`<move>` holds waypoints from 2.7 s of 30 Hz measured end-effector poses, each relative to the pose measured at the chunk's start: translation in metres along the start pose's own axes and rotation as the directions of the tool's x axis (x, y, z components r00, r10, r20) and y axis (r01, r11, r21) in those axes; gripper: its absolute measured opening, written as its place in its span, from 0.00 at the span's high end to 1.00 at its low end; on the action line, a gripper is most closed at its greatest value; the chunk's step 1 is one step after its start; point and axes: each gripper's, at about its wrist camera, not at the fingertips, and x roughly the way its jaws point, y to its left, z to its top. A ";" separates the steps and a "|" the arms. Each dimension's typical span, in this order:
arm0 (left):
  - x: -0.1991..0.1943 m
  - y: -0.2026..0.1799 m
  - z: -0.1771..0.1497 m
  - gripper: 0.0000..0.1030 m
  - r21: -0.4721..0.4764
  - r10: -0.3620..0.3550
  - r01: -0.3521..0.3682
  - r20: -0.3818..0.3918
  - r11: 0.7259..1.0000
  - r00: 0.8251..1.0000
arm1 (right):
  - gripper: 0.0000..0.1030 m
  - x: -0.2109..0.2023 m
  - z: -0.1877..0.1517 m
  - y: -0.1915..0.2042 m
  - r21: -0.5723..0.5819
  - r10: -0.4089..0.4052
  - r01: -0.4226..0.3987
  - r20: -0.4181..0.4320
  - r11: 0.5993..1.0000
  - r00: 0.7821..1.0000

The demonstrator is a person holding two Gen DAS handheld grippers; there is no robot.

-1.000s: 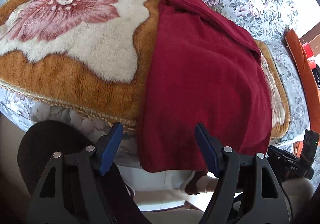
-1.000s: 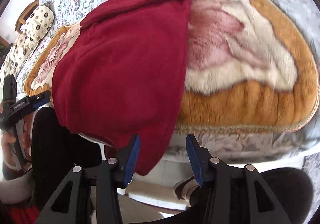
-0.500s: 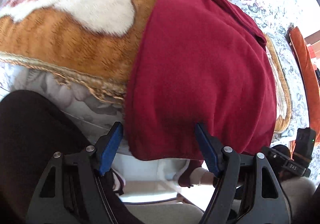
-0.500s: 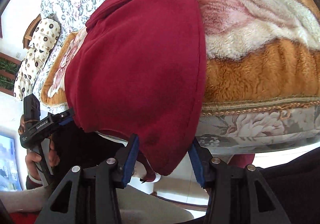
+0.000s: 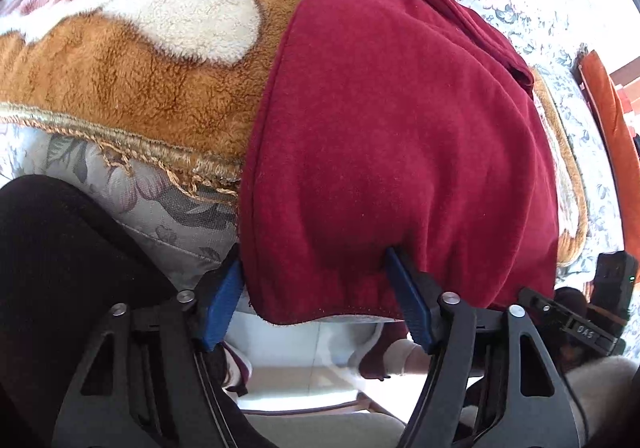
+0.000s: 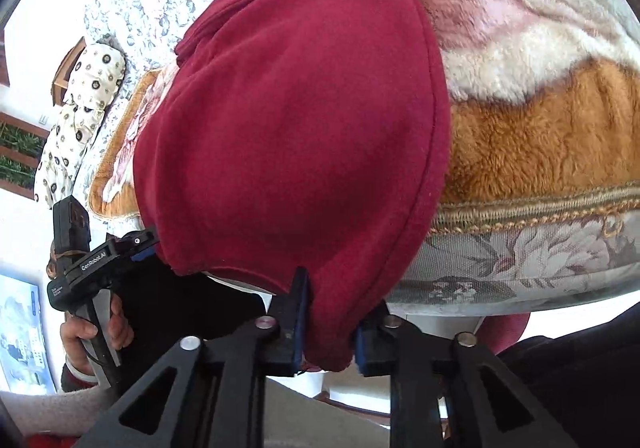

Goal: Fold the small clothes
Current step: 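Lift the hem with both grippers and fold it toward the collar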

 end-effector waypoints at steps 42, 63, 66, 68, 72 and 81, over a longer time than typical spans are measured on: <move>-0.051 -0.053 0.155 0.31 0.064 -0.267 0.265 0.026 0.962 0.963 | 0.91 -0.092 0.245 0.032 -0.148 0.152 -0.099 0.411 0.984 0.899; 0.030 -0.084 0.046 0.30 -0.338 -0.464 0.418 -0.066 0.843 0.883 | 0.91 -0.110 0.221 0.015 -0.094 0.200 -0.176 0.425 0.980 0.883; 0.030 -0.090 0.052 0.31 -0.331 -0.473 0.432 -0.051 0.839 0.879 | 0.91 -0.110 0.220 0.015 -0.091 0.194 -0.171 0.428 0.981 0.883; 0.020 -0.100 0.058 0.62 -0.262 -0.482 0.457 -0.036 0.850 0.875 | 0.91 -0.111 0.219 0.015 -0.087 0.193 -0.172 0.432 0.981 0.881; -0.019 -0.114 0.085 0.88 -0.123 -0.492 0.492 0.032 0.862 0.870 | 0.91 -0.116 0.220 0.021 -0.107 0.191 -0.161 0.431 0.981 0.882; -0.068 -0.094 0.225 0.91 -0.047 -0.403 0.436 0.303 0.899 0.864 | 0.91 -0.117 0.264 0.028 -0.099 0.205 -0.179 0.475 0.979 0.856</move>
